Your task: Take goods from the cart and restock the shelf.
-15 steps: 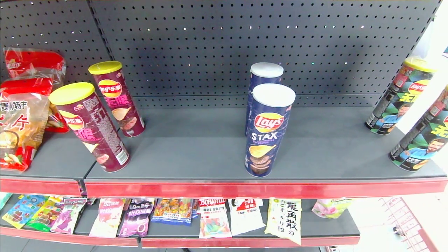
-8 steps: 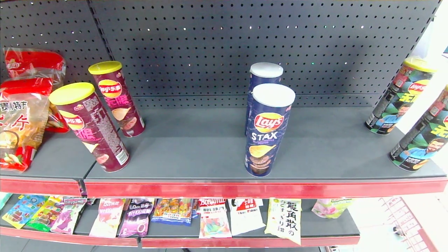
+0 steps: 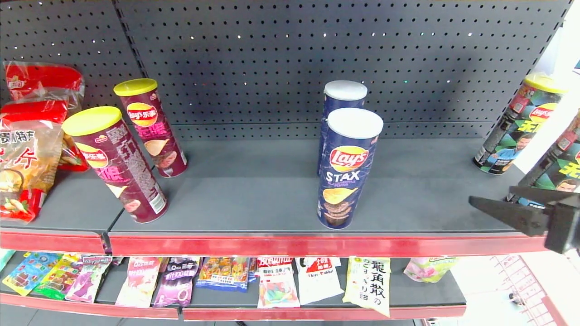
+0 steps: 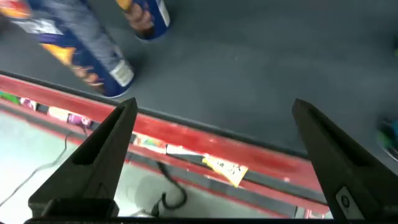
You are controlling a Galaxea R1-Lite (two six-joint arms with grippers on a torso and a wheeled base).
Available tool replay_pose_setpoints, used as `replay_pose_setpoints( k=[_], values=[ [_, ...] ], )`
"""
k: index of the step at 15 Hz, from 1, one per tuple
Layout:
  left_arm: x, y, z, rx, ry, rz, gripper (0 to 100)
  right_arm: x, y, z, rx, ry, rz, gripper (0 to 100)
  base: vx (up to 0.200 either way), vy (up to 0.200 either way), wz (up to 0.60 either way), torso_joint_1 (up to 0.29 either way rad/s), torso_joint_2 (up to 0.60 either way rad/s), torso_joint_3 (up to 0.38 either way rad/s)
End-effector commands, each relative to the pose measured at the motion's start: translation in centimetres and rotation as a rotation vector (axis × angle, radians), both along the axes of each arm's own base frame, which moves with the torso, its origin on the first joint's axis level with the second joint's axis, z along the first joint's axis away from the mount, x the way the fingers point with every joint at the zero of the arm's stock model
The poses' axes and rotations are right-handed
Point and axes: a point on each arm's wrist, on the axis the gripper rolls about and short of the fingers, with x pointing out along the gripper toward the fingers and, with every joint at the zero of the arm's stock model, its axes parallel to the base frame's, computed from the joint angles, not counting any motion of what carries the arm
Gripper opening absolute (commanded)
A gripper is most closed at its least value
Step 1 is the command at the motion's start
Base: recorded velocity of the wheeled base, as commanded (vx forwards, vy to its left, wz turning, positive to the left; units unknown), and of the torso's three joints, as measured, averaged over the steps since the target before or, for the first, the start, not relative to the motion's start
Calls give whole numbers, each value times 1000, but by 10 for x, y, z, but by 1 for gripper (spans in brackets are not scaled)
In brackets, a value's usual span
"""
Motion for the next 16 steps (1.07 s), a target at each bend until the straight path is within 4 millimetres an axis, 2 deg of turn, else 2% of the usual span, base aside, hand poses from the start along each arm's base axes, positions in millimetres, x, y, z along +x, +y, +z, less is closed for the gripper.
replay_pose_setpoints(
  k=[1, 4, 7, 10, 16],
  values=[
    [0, 0, 0, 0, 1, 0, 100, 48, 12, -22, -30, 142, 16, 100, 0, 0, 0, 0, 0, 0],
    [0, 0, 0, 0, 1, 0, 100, 68, 22, -33, -54, 196, 26, 100, 0, 0, 0, 0, 0, 0],
    [0, 0, 0, 0, 1, 0, 100, 91, 43, -38, -100, 160, -6, 100, 0, 0, 0, 0, 0, 0],
    [0, 0, 0, 0, 1, 0, 100, 96, 54, -42, -106, 148, 29, 100, 0, 0, 0, 0, 0, 0],
    [0, 0, 0, 0, 1, 0, 100, 89, 74, -45, -134, 133, 220, 100, 0, 0, 0, 0, 0, 0]
  ],
)
